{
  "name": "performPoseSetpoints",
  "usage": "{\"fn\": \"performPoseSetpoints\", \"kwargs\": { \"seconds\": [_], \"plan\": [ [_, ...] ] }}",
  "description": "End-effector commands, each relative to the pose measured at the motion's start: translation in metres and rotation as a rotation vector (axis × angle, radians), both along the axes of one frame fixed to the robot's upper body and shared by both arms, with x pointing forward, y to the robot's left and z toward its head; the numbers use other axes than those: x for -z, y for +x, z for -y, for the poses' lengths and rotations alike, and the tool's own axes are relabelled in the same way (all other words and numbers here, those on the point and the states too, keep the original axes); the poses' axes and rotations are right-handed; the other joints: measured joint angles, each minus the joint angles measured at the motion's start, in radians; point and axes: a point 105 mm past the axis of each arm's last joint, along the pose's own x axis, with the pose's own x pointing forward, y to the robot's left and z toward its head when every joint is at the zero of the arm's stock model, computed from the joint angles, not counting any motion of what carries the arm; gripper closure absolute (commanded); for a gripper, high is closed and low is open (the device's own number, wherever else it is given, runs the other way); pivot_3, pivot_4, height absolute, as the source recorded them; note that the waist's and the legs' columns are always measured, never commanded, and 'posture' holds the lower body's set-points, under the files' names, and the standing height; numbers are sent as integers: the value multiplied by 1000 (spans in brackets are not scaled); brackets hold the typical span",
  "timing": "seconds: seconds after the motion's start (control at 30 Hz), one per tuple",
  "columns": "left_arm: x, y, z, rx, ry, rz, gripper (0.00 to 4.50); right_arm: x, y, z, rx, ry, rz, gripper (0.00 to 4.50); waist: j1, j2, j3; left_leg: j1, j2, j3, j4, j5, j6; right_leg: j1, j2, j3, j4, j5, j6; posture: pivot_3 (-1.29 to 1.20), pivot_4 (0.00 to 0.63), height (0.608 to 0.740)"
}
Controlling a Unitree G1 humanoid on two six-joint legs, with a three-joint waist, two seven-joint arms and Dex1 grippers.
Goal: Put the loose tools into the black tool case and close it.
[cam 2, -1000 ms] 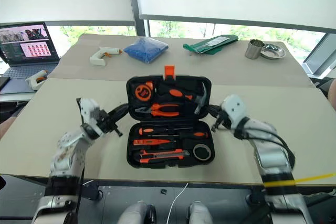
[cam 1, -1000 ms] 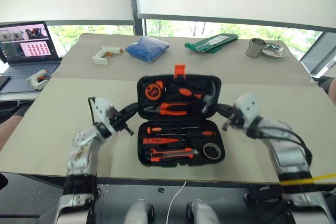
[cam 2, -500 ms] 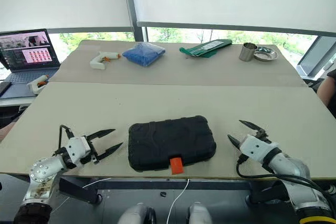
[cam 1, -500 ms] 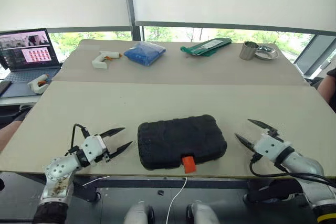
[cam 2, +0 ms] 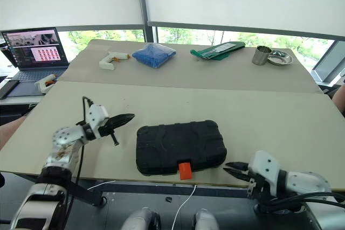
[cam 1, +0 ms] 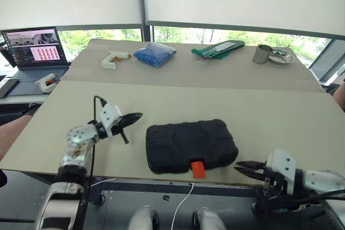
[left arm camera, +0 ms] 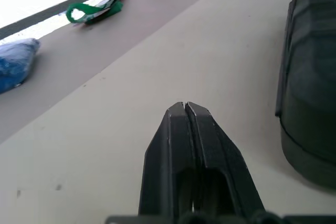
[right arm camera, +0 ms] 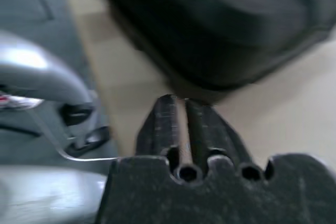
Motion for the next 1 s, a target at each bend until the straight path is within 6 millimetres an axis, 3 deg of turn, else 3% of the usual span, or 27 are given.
{"fn": "performPoseSetpoints", "kwargs": {
  "seconds": [0.03, 0.13, 0.3, 0.47, 0.63, 0.83, 0.87, 0.93, 1.0],
  "plan": [
    [0, 8, 10, 53, 38, -37, 4500, -3, 2, -19, -50, -3, 15, 4467, -2, -1, 1, 0, 0, 0, 0, 0, 0, 0, 0, 0, 0, 0, 0, 0, 150, 739],
    [12, 5, 16, 130, 129, -97, 4500, -2, 10, -33, -45, 7, 14, 4467, -11, -1, 1, -1, 0, 1, 0, -1, 0, -1, 1, 0, 0, 1, 1, 0, 150, 739],
    [21, 4, 25, 161, 127, -195, 4500, -4, 37, -43, 11, -7, 102, 4467, -10, -4, 2, -3, 0, 0, 0, -1, 0, -4, 2, 0, 1, 0, 1, 0, 150, 739],
    [28, -6, 42, 204, 65, -246, 4500, -18, 76, -26, 212, 10, 218, 4467, -10, -4, 2, -7, 0, 0, 3, -1, 0, -8, 1, 0, 3, 1, 1, 0, 150, 739],
    [28, -10, 55, 184, 24, -242, 4500, -29, 99, -6, 317, 22, 261, 4467, -1, -4, 2, -8, -1, 1, 3, -1, 0, -9, 1, 1, 3, 4, -4, 0, 150, 739],
    [10, 8, 30, 7, 8, -203, 4500, -31, 100, 13, 333, 11, 255, 4467, -2, -4, 3, -8, -1, 0, 3, -1, 0, -9, 1, 1, 3, 4, -5, 0, 150, 739],
    [5, 10, 22, -9, 67, -190, 4500, -32, 98, 17, 340, 17, 253, 4467, -3, -4, 3, -8, -1, 0, 3, -1, 0, -9, 1, 1, 3, 4, -5, 0, 150, 739],
    [-17, 12, 16, -2, 73, -192, 4500, -36, 92, 22, 348, 49, 259, 4467, -3, -5, 3, -8, -1, 0, 2, -1, 0, -9, 1, 1, 3, 4, -4, 0, 150, 739],
    [-39, 5, 24, 79, 29, -201, 4500, -38, 84, 22, 322, 87, 248, 4467, -1, -5, 3, -9, -1, 0, 2, -1, 0, -9, 2, 1, 3, 4, -4, 0, 150, 739]
  ]
}}
